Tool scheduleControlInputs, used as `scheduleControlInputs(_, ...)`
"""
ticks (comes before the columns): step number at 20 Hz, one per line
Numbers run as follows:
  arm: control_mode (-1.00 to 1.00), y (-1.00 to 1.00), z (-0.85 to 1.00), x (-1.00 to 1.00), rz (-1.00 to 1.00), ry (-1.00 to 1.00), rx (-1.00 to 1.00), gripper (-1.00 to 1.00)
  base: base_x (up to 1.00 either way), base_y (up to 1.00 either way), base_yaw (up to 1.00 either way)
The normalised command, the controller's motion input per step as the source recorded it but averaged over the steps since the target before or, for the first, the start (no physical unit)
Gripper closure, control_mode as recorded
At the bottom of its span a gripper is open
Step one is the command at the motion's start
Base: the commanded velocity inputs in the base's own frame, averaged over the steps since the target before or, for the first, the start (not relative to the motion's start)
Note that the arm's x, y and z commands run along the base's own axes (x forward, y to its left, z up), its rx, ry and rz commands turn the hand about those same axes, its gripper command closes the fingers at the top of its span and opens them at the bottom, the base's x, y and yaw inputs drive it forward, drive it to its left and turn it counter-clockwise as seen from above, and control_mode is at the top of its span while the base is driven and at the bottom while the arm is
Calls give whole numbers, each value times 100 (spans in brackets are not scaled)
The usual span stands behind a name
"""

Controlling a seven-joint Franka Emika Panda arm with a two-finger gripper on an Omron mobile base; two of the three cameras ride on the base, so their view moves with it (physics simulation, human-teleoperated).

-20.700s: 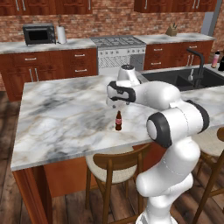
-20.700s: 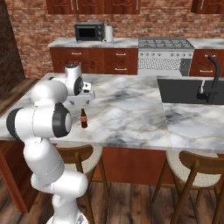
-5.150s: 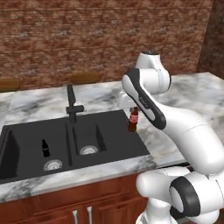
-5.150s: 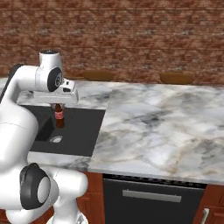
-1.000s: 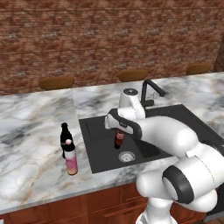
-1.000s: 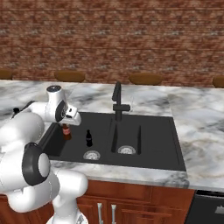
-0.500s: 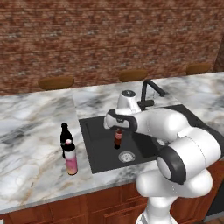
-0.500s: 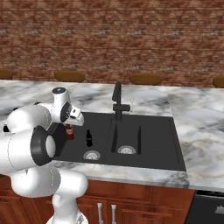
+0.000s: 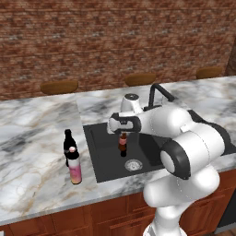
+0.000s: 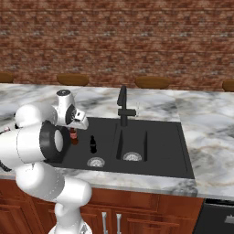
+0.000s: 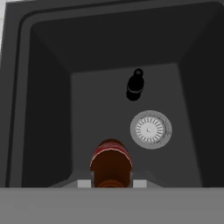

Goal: Place the large bottle from the dining counter next to the other large bottle outside the sink, and place the small bottle from the dining counter next to the other small bottle inside the sink.

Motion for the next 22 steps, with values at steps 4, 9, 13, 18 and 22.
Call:
scheduleControlInputs(4,-100,6,-33,3,0,0,0,100,0,0,0)
scheduleControlInputs(9,-100,4,-39,5,0,0,0,100,0,0,0)
scheduleControlInputs(13,-100,8,-34,6,0,0,0,100,0,0,0)
scheduleControlInputs(18,-100,6,-41,10,0,0,0,100,0,0,0)
scheduleControlInputs(22,-100,7,-38,12,0,0,0,100,0,0,0)
